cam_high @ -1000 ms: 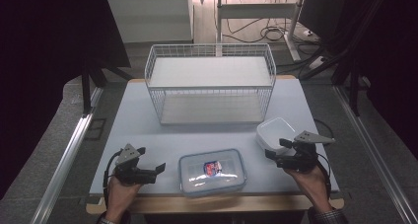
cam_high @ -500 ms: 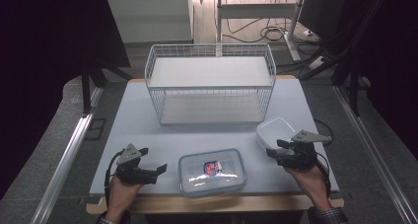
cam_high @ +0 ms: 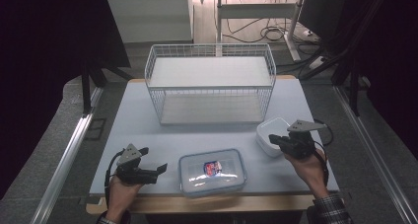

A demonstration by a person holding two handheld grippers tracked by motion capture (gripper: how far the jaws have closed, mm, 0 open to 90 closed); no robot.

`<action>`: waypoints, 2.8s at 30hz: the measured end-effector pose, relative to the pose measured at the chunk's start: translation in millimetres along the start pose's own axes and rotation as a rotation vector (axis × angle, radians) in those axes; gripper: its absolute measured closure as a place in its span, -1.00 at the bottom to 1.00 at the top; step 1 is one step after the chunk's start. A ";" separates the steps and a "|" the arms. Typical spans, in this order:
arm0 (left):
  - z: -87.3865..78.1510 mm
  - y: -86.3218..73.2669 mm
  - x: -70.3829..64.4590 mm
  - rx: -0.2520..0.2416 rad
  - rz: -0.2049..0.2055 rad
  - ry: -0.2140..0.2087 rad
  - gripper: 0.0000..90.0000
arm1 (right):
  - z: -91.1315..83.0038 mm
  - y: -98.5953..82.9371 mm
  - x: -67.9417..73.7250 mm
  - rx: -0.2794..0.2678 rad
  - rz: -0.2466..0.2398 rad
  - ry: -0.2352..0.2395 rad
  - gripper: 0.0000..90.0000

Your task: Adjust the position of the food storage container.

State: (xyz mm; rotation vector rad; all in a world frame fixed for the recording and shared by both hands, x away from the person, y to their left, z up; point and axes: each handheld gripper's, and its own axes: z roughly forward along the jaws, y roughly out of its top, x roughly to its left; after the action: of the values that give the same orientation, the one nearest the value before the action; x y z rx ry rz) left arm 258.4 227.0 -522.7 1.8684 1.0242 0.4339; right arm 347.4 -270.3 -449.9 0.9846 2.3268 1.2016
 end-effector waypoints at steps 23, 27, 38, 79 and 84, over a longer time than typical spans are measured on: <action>5.3 -1.1 -2.1 0.056 0.026 0.025 -0.88 | 70.2 36.9 -87.9 0.143 0.042 -0.178 0.99; 6.3 -1.4 -2.7 0.067 0.032 0.032 -0.88 | 67.7 34.3 -91.5 0.143 0.074 -0.170 0.99; 7.8 -0.2 -4.7 0.081 0.032 0.042 -0.87 | 26.7 8.4 -84.2 0.130 0.120 -0.221 0.99; 7.0 6.9 -9.6 0.080 -0.094 -0.056 -0.69 | 13.8 -9.9 -18.8 0.081 0.035 -0.153 0.98; 0.9 7.1 -18.5 0.093 -0.076 -0.086 -0.34 | 12.1 -11.6 -3.4 0.067 0.003 -0.093 0.98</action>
State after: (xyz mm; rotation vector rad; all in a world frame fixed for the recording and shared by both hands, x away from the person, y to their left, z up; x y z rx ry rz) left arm 251.4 210.2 -514.8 1.9062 1.0686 0.2636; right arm 351.8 -270.4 -466.4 1.0438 2.3062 1.0620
